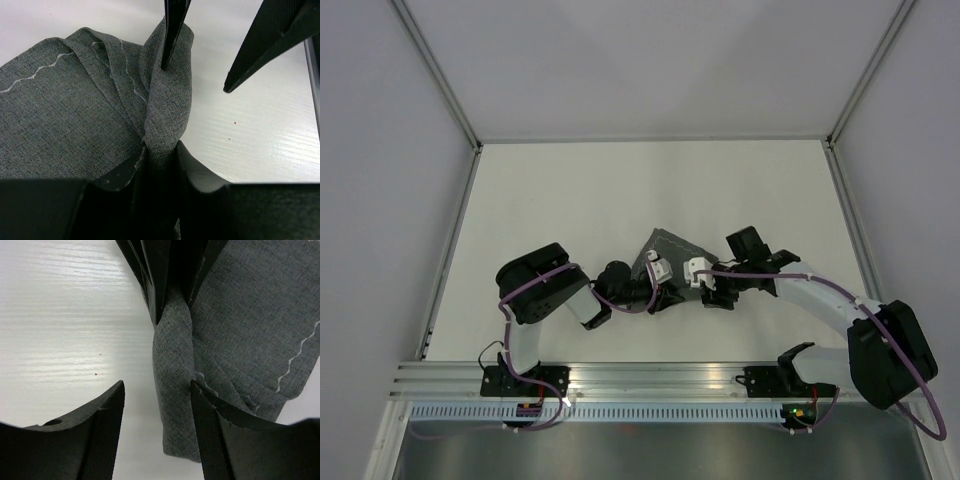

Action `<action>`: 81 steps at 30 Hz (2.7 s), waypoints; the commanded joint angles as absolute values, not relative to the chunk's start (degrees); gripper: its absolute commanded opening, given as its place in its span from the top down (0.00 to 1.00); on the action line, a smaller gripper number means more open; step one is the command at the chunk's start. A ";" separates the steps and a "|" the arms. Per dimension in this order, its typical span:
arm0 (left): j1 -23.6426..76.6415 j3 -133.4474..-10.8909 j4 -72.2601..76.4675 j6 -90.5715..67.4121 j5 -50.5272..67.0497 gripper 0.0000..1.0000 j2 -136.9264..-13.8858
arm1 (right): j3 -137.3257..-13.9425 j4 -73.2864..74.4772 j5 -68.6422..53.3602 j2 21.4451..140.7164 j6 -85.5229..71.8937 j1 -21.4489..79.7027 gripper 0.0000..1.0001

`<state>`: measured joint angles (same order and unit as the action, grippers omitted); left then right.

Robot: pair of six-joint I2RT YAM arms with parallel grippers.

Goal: Fold the napkin, place the utensils inside, and roll it up
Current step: Roll the napkin at the center of the board.

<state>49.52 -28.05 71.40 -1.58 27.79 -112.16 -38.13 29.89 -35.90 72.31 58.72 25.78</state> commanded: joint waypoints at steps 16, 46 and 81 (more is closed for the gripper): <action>48.43 -26.01 67.06 -2.37 28.83 0.98 -114.61 | -37.18 21.71 -30.32 77.96 61.26 31.55 0.48; 48.69 -17.24 82.33 8.87 -8.59 0.47 -95.80 | -58.87 50.71 -31.56 106.50 62.14 27.34 1.00; 71.02 -20.03 72.86 45.26 -12.48 0.26 -105.81 | -95.19 72.69 -26.63 139.13 55.20 22.94 1.00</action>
